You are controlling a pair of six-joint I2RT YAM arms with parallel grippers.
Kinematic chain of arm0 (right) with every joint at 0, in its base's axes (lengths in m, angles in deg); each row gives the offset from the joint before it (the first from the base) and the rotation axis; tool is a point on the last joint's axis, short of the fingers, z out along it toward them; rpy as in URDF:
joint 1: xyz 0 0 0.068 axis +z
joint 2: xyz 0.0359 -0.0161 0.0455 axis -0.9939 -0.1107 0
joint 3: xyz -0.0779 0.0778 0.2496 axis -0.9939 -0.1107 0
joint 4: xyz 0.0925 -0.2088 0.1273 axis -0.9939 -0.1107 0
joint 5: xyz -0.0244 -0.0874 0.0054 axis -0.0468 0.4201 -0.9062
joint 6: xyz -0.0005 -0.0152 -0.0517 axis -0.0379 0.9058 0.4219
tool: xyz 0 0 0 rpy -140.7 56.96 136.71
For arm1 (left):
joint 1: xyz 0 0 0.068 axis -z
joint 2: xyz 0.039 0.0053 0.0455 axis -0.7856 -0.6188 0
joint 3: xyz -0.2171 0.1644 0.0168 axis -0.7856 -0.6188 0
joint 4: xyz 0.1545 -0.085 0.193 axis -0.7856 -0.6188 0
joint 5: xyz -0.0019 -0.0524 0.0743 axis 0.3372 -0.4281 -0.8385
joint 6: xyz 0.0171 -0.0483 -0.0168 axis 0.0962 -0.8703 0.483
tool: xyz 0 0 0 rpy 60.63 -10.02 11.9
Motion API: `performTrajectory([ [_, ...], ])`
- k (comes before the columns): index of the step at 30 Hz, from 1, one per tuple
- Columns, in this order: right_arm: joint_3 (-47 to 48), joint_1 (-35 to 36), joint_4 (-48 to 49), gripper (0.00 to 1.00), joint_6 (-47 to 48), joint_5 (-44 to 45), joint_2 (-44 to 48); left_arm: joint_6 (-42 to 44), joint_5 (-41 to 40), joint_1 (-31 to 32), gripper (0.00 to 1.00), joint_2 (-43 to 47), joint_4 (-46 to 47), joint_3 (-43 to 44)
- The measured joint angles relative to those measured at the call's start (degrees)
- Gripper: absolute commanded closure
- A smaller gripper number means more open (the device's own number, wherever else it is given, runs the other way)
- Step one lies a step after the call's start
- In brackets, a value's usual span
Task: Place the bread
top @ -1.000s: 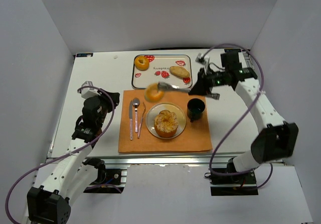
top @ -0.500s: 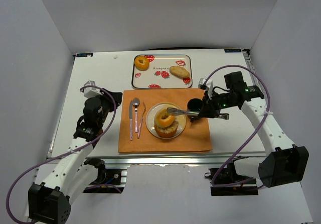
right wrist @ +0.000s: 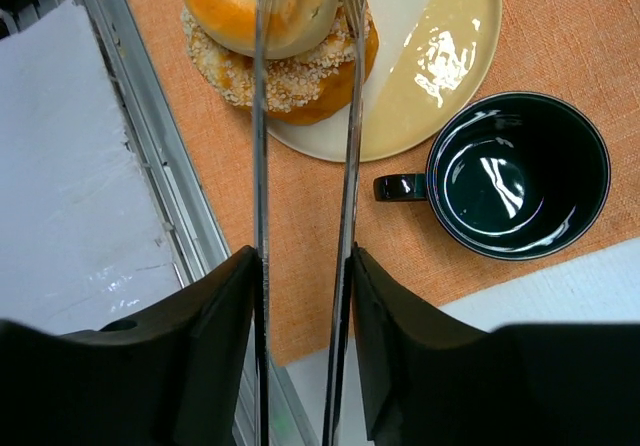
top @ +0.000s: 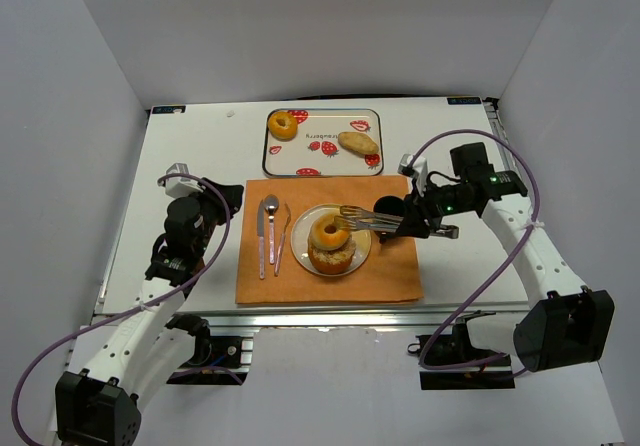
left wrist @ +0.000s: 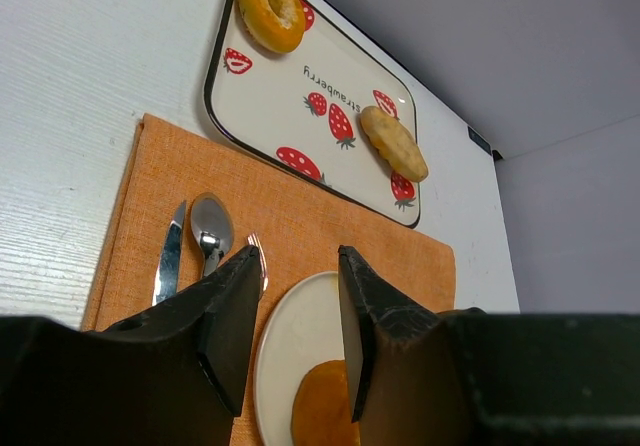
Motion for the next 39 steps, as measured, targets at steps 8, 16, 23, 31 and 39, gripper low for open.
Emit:
performTrajectory([
  [8,0.04,-1.11,0.39,0.49,-0.92,-1.29,0.00,0.02,0.00,0.00,0.53,-0.24,0.02,0.00],
  [16,3.15,-3.43,0.37,0.49,-2.05,-4.00,0.00,0.07,0.02,0.00,0.53,-0.81,0.02,0.00],
  [23,5.40,-6.25,3.54,0.98,-6.71,-3.56,0.26,0.04,0.66,0.00,1.00,-1.18,0.09,0.02],
  [31,-10.71,-19.08,32.74,1.00,-20.83,14.86,6.73,0.92,6.75,0.00,0.92,-4.66,2.56,0.17],
  [39,-28.26,-20.44,54.40,1.00,-23.61,30.77,-5.51,2.84,16.26,2.51,0.42,-13.18,4.13,3.63],
])
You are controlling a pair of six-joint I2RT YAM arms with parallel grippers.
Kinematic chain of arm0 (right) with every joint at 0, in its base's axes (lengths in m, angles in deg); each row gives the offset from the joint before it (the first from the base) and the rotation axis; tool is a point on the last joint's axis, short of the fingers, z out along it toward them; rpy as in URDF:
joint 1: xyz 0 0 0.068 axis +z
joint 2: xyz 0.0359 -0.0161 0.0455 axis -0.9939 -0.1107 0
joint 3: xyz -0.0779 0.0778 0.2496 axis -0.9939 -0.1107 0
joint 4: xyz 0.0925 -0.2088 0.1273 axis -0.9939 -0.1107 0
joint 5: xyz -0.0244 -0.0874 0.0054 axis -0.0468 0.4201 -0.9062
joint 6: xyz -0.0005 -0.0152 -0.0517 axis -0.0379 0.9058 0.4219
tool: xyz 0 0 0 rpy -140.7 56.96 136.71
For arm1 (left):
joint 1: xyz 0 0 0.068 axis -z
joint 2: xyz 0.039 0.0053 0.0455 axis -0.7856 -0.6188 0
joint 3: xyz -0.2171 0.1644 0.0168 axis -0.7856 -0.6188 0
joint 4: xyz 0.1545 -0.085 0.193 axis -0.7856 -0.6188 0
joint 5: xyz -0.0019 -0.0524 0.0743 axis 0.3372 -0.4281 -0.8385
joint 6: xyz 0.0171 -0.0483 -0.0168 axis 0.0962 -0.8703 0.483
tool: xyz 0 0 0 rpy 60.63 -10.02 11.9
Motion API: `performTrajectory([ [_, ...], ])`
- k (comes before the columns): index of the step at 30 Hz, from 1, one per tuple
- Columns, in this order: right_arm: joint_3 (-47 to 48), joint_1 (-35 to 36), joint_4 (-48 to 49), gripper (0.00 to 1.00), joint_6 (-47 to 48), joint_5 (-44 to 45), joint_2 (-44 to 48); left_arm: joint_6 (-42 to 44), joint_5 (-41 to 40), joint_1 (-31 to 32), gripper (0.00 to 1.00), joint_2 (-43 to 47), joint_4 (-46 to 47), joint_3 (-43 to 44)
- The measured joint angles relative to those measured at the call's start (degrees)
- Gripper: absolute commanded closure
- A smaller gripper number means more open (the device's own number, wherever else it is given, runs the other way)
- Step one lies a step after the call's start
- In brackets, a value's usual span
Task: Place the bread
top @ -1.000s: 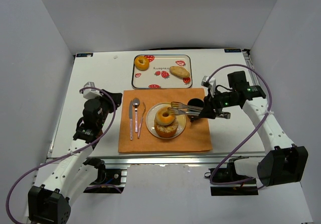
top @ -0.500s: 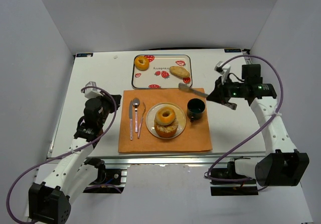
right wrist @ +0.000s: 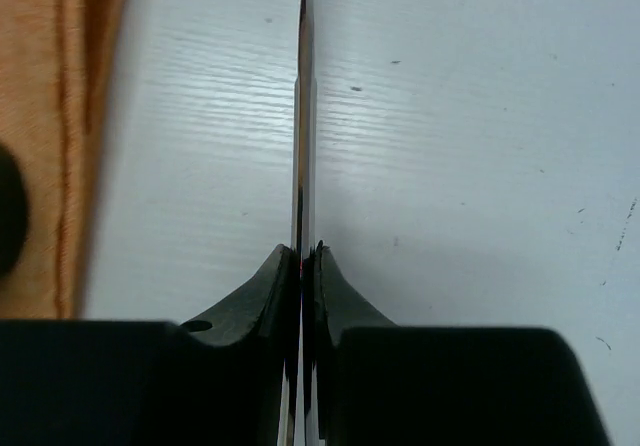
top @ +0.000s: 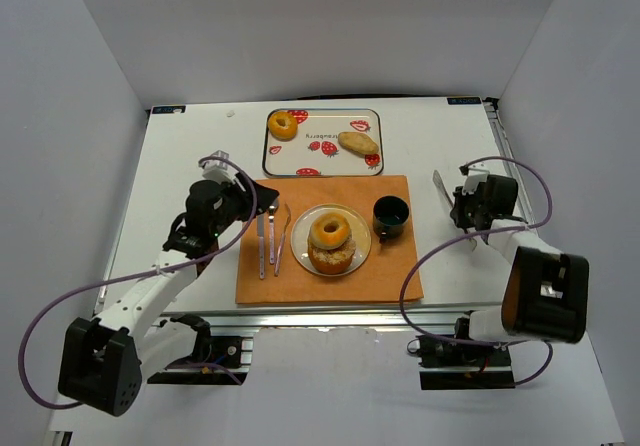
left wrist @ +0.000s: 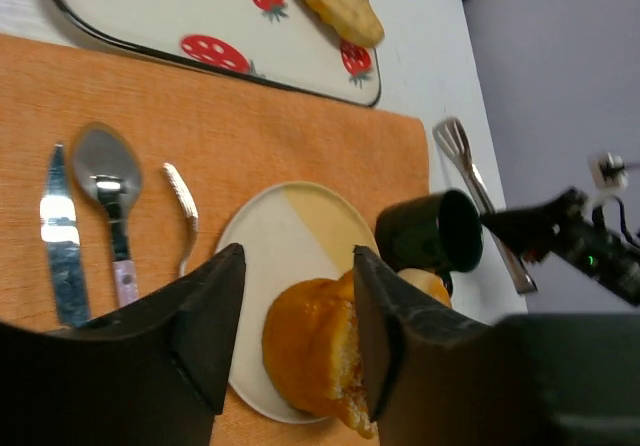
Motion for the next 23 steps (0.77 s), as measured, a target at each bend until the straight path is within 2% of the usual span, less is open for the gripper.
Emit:
performTrajectory([
  [3,1.14,-1.64,3.85,0.99,-1.27,1.09,-5.31,1.95,0.70,3.72,0.38,-2.10,-1.22,2.36],
  [4,1.44,-2.08,4.59,0.92,-1.33,1.18,-6.19,2.73,0.74,4.96,0.37,-2.64,-1.57,3.21],
  [5,1.70,-2.34,5.05,0.80,-1.29,1.20,-6.75,3.32,0.72,6.08,0.36,-3.02,-1.66,3.82],
  [7,2.12,-2.78,5.11,0.65,-0.57,1.05,-7.43,4.33,0.72,7.93,0.34,-3.41,-1.51,4.57],
  [8,2.16,-2.86,4.90,0.54,0.20,0.98,-7.74,4.85,0.72,8.81,0.33,-3.48,-1.38,4.68],
  [10,2.16,-3.15,3.61,0.42,1.40,0.48,-8.26,5.84,0.68,10.01,0.32,-3.56,-1.38,4.68],
  [11,2.21,-3.48,2.75,0.25,1.88,-0.04,-8.55,6.38,0.61,10.51,0.31,-3.58,-1.36,4.68],
  [12,2.27,-3.76,1.49,0.13,2.43,-0.68,-8.68,6.99,0.61,10.99,0.28,-3.61,-1.29,4.68],
  [19,4.72,-5.29,-6.49,0.11,4.74,-1.51,-5.62,11.54,0.74,12.50,0.21,-3.61,-1.14,5.81],
  [23,10.21,-5.31,-9.92,0.10,6.21,-0.96,-1.16,13.68,0.48,13.31,0.19,-3.61,-0.68,7.13],
])
